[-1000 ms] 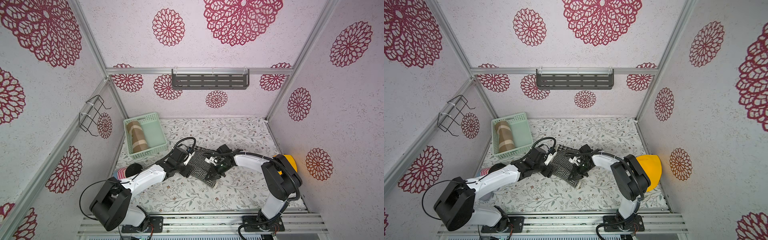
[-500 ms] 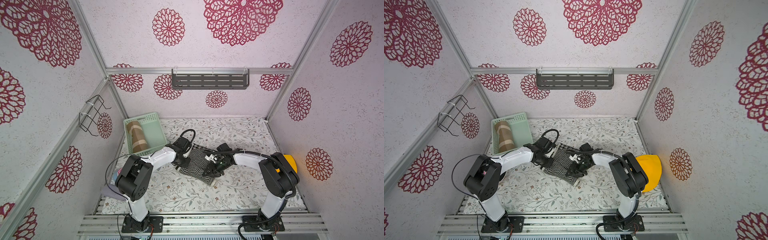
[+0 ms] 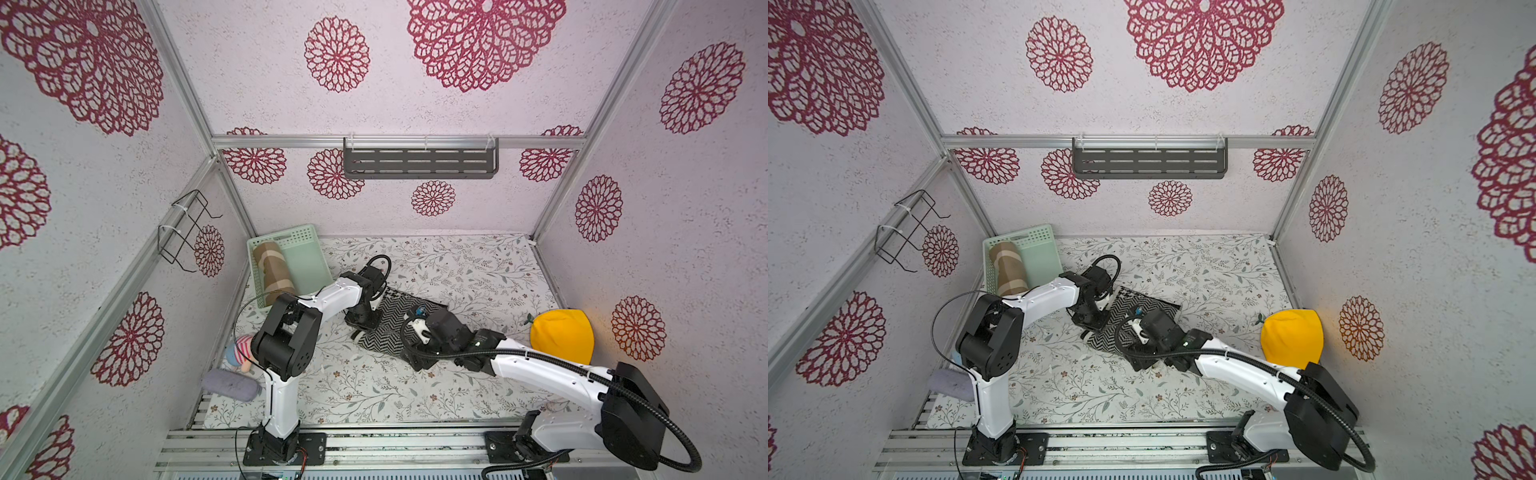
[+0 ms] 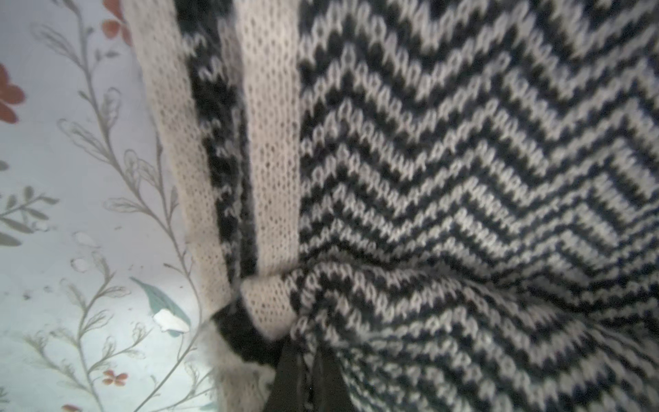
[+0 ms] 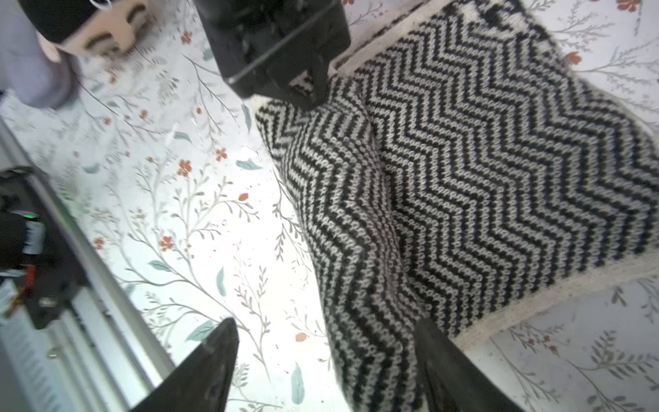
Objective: Roll up the scarf and place it into the basket
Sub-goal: Roll the scarf at the center of the board.
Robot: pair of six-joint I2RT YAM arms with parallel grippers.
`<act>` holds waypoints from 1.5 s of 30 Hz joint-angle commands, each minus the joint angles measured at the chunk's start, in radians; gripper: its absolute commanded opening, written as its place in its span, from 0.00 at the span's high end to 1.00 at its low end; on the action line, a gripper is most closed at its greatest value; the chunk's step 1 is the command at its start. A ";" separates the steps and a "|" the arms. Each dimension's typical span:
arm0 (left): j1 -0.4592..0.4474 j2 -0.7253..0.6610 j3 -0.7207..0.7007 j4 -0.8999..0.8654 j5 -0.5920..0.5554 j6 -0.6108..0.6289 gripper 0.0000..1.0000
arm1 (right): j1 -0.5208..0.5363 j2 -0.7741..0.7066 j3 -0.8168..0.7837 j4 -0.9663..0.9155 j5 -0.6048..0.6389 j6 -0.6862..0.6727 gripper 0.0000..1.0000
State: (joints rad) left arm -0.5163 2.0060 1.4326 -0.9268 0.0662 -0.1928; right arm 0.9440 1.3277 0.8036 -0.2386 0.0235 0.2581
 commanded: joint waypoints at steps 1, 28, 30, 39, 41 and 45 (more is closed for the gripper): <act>0.013 0.064 0.013 -0.068 -0.011 0.032 1.00 | 0.048 0.022 -0.033 0.057 0.251 -0.081 0.20; 0.041 -0.472 -0.220 0.130 -0.081 -0.324 0.15 | -0.291 0.195 -0.009 0.043 -0.722 0.359 1.00; 0.036 -0.521 -0.282 0.175 -0.070 -0.406 0.15 | -0.324 0.218 -0.009 0.077 -0.785 0.394 1.00; 0.016 -0.622 -0.553 0.503 0.015 -0.674 0.15 | -0.459 0.355 0.026 0.174 -0.955 0.465 1.00; 0.001 -0.591 -0.554 0.564 0.022 -0.696 0.15 | -0.478 0.376 0.028 0.182 -0.961 0.469 1.00; -0.038 -0.498 -0.516 0.654 0.015 -0.713 0.14 | -0.500 0.403 0.025 0.184 -0.969 0.467 1.00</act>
State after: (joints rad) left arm -0.5316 1.4578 0.8860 -0.4221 0.0704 -0.8467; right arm 0.4603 1.7237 0.8074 -0.0772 -0.9009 0.7036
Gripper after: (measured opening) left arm 0.855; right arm 0.086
